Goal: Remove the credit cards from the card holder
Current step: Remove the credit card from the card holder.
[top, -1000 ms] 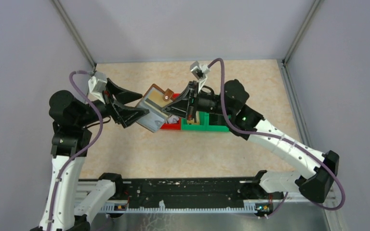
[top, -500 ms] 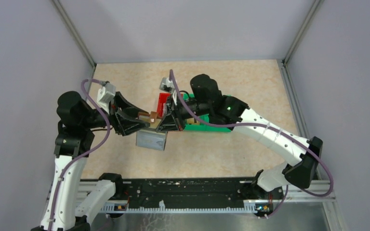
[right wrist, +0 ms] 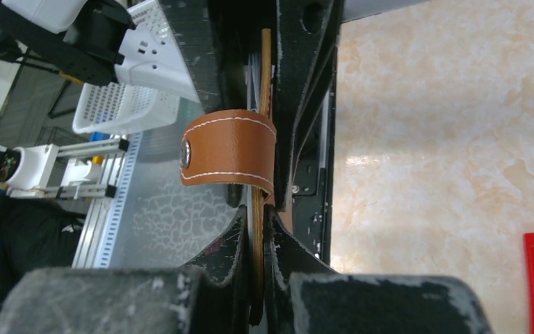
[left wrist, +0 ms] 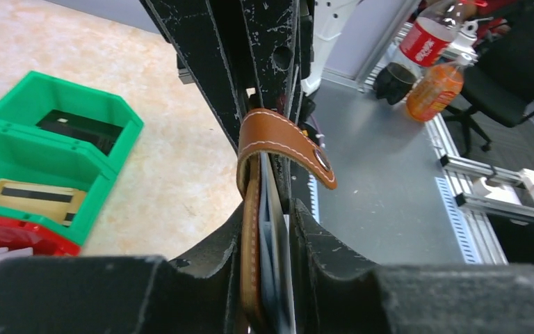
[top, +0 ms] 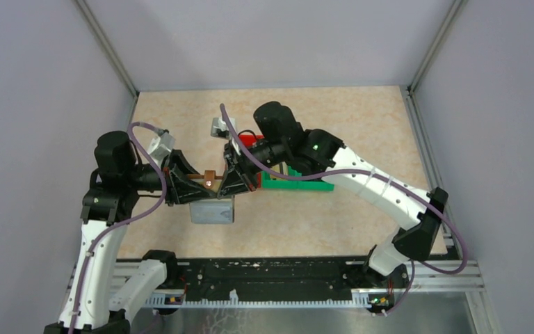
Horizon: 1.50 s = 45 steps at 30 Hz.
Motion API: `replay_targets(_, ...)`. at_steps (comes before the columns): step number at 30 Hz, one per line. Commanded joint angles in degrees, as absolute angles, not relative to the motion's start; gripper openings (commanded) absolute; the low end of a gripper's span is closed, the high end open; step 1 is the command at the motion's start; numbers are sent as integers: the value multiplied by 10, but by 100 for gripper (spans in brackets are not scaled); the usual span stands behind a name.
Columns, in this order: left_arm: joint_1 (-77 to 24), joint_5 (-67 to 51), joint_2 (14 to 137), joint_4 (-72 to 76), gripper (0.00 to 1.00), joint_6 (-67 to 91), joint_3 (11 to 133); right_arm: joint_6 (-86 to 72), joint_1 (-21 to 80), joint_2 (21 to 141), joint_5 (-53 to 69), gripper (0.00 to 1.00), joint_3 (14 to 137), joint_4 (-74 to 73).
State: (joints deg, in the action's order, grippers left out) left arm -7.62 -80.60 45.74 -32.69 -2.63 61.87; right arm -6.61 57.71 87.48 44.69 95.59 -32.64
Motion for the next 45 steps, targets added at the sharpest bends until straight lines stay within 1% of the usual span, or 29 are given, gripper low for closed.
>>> replay_targets(1,-76,-884,465,-353,25,-53,633,-42,590,890,491,0,1015,-334)
replay_targets(7,-76,-875,471,-326,4,-25,639,-38,590,903,512,0,1023,-325)
replay_targets(8,-76,-869,468,-306,1,-6,636,-36,590,896,513,5,1016,-316)
replay_targets(11,-76,-839,454,-227,0,76,617,-46,589,861,505,29,963,-235)
replay_targets(12,-76,-822,447,-198,0,100,610,-59,586,845,499,35,930,-201)
replay_targets(13,-76,-803,439,-165,0,127,603,-80,578,829,494,39,901,-157)
replay_targets(14,-76,-788,432,-131,0,152,597,-119,563,811,489,43,868,-110)
replay_targets(17,-76,-742,415,-40,0,219,581,-257,520,757,470,48,753,99)
replay_targets(19,-76,-709,414,-7,0,254,580,-316,508,723,421,53,678,212)
replay_targets(21,-76,-689,416,23,0,286,582,-346,507,698,354,55,622,284)
replay_targets(24,-76,-663,416,66,0,333,577,-402,507,683,249,56,566,343)
replay_targets(25,-76,-655,415,71,0,341,577,-421,508,682,242,56,553,366)
replay_targets(28,-76,-638,416,86,0,364,574,-480,517,689,241,56,511,479)
replay_targets(33,-76,-623,417,98,0,399,559,-539,532,730,262,57,483,626)
replay_targets(36,-76,-619,416,96,0,402,555,-550,533,742,273,58,484,671)
replay_targets(39,-76,-615,416,94,0,410,552,-535,533,740,272,59,497,654)
replay_targets(41,-76,-614,416,103,0,422,548,-529,533,743,268,54,512,637)
replay_targets(45,-76,-601,412,110,0,441,542,-548,533,759,268,38,526,642)
